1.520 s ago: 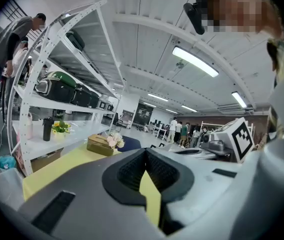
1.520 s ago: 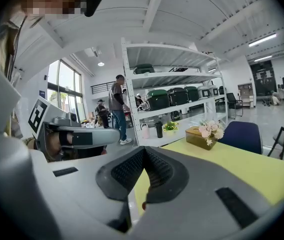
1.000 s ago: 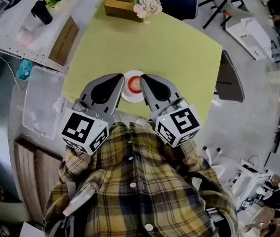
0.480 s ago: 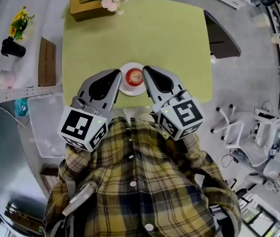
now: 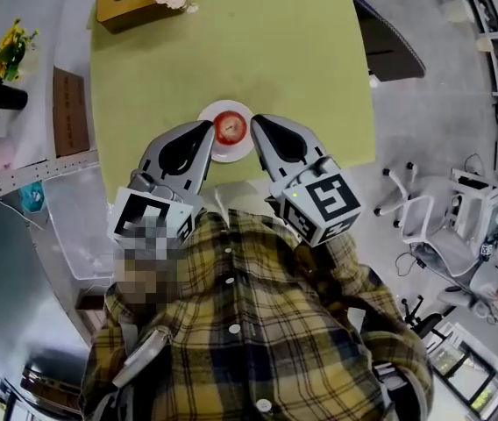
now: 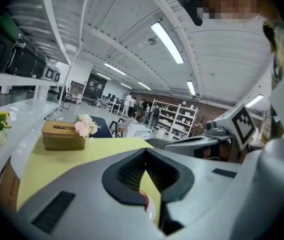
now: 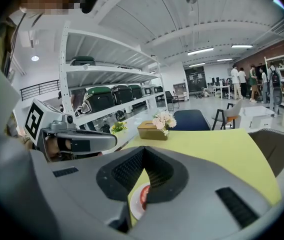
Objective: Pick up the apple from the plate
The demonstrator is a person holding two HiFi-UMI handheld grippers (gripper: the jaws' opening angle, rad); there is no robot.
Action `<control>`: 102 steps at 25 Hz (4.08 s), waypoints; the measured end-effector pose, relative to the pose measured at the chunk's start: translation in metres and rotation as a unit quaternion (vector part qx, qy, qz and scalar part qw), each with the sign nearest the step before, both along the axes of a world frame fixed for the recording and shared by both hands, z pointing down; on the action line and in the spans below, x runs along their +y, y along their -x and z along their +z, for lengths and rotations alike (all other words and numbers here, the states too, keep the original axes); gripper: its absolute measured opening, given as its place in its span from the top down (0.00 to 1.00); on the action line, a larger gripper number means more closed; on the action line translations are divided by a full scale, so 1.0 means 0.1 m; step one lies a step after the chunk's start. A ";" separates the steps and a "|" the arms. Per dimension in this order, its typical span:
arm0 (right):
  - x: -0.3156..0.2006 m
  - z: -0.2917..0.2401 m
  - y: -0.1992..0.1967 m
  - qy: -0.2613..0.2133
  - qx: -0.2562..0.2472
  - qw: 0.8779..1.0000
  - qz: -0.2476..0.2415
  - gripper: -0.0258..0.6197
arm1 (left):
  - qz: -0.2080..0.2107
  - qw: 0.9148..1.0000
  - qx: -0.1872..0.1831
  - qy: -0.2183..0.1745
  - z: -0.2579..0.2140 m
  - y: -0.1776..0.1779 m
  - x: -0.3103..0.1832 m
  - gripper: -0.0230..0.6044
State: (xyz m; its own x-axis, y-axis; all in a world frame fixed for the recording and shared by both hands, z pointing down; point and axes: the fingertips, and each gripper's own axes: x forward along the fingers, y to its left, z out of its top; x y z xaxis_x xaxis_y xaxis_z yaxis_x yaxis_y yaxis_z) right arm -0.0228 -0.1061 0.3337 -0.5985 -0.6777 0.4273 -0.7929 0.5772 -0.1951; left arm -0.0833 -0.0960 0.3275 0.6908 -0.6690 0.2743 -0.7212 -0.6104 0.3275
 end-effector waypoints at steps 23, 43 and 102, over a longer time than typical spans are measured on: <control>-0.04 0.51 -0.15 0.038 -0.005 0.999 -0.029 0.96 | -0.020 0.999 -0.025 0.016 0.58 -0.19 -0.03 0.94; -0.13 0.57 -0.37 0.050 -0.009 0.999 -0.017 0.96 | 0.002 0.998 -0.029 0.047 0.75 -0.44 -0.01 0.44; -0.09 1.29 -0.61 0.126 -0.008 0.992 0.001 0.96 | 0.020 0.982 -0.149 0.118 2.09 -0.58 -0.12 0.35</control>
